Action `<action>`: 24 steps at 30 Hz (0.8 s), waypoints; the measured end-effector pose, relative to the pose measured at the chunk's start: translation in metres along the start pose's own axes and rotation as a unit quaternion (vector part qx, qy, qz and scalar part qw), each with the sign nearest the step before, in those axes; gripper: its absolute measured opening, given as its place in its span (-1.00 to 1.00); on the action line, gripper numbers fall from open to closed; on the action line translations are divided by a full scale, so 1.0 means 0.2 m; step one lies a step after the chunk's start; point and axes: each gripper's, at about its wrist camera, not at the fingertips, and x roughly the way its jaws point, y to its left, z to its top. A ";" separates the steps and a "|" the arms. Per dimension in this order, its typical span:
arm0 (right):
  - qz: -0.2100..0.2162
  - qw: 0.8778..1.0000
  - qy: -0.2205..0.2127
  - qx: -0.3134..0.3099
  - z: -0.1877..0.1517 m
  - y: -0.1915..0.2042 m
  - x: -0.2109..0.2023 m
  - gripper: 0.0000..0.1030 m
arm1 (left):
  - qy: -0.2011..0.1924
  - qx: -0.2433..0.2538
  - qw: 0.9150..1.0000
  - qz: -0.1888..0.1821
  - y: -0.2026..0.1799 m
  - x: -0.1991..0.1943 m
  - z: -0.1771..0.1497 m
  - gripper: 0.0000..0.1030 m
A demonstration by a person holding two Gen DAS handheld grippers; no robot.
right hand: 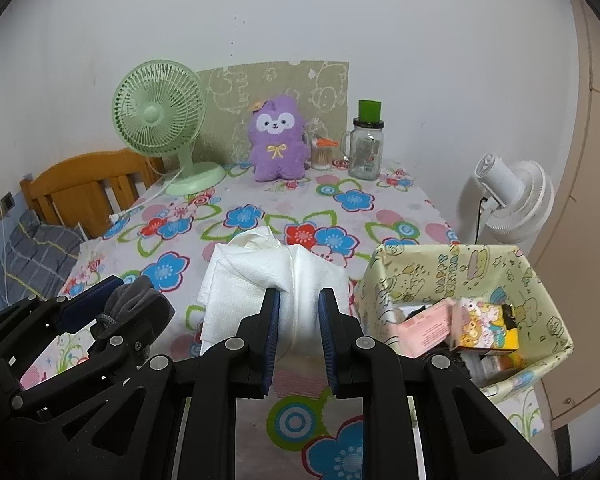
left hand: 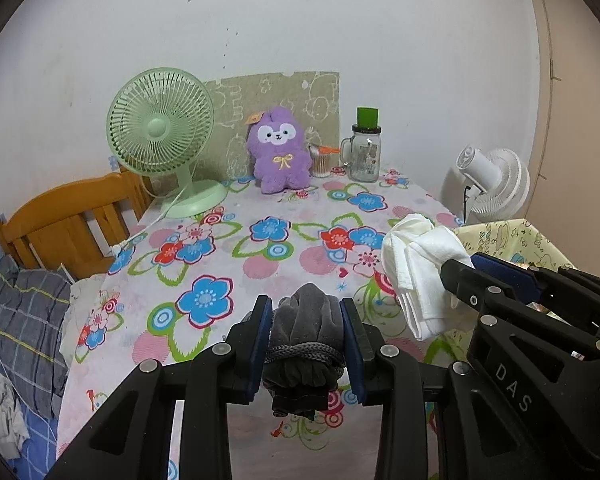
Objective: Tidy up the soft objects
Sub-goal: 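Carry the grey pouch with the left tool while the right tool carries the tissue pack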
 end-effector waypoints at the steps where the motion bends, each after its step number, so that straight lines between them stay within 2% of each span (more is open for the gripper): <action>1: 0.000 1.000 -0.002 0.001 0.01 0.00 -0.01 -0.56 | -0.002 0.001 1.000 0.000 -0.01 -0.01 0.01 -0.34; 24: -0.017 1.000 -0.014 0.014 0.12 -0.21 -0.07 -0.56 | -0.022 0.023 0.999 -0.016 -0.18 -0.04 0.17 -0.34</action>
